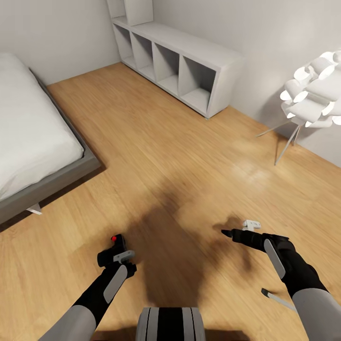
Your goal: Attach the digital camera to the camera tripod in the bedroom.
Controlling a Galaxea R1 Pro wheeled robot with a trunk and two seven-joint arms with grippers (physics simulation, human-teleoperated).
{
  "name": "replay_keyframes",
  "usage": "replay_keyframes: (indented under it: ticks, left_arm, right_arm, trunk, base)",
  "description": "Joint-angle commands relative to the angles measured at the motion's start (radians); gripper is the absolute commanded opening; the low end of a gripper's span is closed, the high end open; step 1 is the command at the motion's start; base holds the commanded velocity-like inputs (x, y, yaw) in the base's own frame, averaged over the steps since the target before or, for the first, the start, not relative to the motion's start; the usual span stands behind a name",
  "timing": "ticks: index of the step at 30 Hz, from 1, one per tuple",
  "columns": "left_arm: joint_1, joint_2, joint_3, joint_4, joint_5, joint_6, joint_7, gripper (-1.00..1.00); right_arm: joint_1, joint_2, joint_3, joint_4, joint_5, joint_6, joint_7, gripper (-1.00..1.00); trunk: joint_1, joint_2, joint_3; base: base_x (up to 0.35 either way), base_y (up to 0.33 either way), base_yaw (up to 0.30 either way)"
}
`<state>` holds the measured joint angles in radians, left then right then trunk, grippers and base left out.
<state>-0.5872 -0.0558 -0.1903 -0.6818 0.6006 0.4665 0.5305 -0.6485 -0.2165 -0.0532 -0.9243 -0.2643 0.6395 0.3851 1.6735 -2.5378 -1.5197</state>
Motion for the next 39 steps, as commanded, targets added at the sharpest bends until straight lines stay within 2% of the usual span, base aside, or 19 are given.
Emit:
replay_keyframes:
  ticks: [1,21,25,26,27,31,34,36,39]
  left_arm:
    - [0.000,0.001,-0.004,-0.002,0.010,0.001,0.009,1.00]
    - [0.000,0.001,-0.005,-0.002,0.003,-0.014,0.008,1.00]
    - [0.000,0.001,-0.005,0.005,0.001,-0.113,0.006,1.00]
    - [0.000,0.000,-0.007,0.014,0.001,-0.230,0.003,1.00]
    - [0.000,0.000,-0.009,0.015,0.001,-0.259,0.001,1.00]
    - [0.000,-0.001,-0.021,0.016,0.000,-0.295,-0.020,1.00]
    - [-0.001,0.000,-0.032,0.016,-0.001,-0.306,-0.057,1.00]
    - [0.000,0.000,-0.035,0.023,-0.004,-0.317,-0.102,1.00]
    - [0.000,0.000,-0.036,0.024,-0.004,-0.334,-0.111,1.00]
  right_arm:
    - [0.000,0.000,-0.002,-0.001,-0.002,0.006,0.003,1.00]
    - [0.000,0.000,-0.002,-0.001,-0.001,0.005,0.002,1.00]
    - [0.000,0.001,-0.001,-0.001,-0.001,0.005,0.002,1.00]
    - [0.000,0.002,-0.001,-0.001,-0.001,0.004,0.001,1.00]
    - [0.000,0.003,-0.001,-0.001,0.000,0.004,0.001,1.00]
    - [0.000,0.003,-0.001,-0.001,0.000,0.002,0.001,1.00]
    - [0.000,0.003,-0.001,-0.001,-0.001,0.001,0.001,1.00]
    - [0.000,0.002,-0.002,-0.001,-0.001,0.002,0.001,1.00]
    - [0.000,0.002,-0.001,-0.001,-0.001,0.003,0.001,1.00]
  trunk:
    - [0.000,0.000,-0.001]
    - [0.000,0.000,-0.001]
    - [0.000,0.000,-0.001]
    - [0.000,0.000,-0.001]
    - [0.000,0.000,-0.001]
    - [0.000,0.000,-0.001]
    - [0.000,0.000,-0.001]
    - [0.000,0.000,-0.001]
    - [0.000,0.000,-0.001]
  base:
    - [0.000,0.000,0.000]
    - [-0.074,0.000,0.000]
    - [-0.001,0.000,0.000]
    - [0.000,0.000,0.000]
    - [0.000,0.000,0.000]
    - [0.000,0.000,0.000]
    - [0.000,0.000,0.000]
    - [0.000,0.000,0.000]
    - [0.000,0.000,0.000]
